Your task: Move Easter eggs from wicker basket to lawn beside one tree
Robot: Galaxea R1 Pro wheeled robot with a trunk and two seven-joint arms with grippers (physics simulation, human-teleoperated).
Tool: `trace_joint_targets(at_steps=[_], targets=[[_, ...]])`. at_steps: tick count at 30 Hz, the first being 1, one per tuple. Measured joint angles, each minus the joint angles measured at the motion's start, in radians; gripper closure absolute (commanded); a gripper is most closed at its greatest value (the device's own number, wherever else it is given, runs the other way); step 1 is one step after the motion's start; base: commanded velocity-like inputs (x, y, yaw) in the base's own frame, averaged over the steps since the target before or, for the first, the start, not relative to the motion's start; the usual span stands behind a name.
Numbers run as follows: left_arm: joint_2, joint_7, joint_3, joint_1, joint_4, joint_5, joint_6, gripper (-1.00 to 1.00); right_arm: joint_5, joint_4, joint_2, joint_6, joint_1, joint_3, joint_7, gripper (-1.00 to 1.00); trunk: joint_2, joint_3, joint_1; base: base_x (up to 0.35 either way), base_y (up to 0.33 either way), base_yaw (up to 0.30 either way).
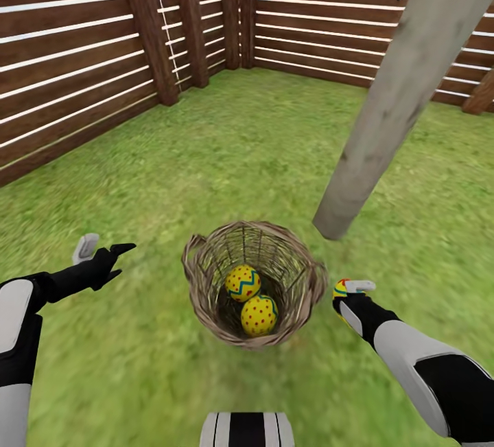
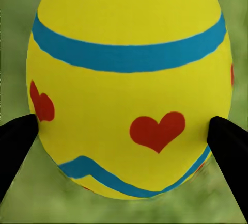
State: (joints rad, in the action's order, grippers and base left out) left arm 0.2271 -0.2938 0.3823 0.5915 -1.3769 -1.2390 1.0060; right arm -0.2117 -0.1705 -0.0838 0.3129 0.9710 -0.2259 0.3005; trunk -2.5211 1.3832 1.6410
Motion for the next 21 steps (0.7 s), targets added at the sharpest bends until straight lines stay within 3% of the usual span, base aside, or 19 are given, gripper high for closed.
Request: trace_joint_targets(at_steps=[14,18,21], targets=[[0.001,0.0,0.001,0.0,-0.006,0.0,0.001,-1.0,-0.001,-0.002,-0.006,0.0,0.0,0.004,0.0,1.0,-0.003,0.054,0.007,0.103,0.0,0.0],[0.002,0.0,0.037,0.0,-0.006,-0.001,0.003,-1.0,-0.001,-0.019,-0.007,0.0,0.0,0.004,0.0,1.0,-0.004,0.07,0.009,0.001,0.0,0.0],[0.002,0.0,0.046,0.0,-0.007,-0.002,0.003,-1.0,-0.001,-0.022,-0.006,0.0,0.0,0.005,0.0,1.0,-0.005,0.081,0.01,0.0,0.0,0.0]])
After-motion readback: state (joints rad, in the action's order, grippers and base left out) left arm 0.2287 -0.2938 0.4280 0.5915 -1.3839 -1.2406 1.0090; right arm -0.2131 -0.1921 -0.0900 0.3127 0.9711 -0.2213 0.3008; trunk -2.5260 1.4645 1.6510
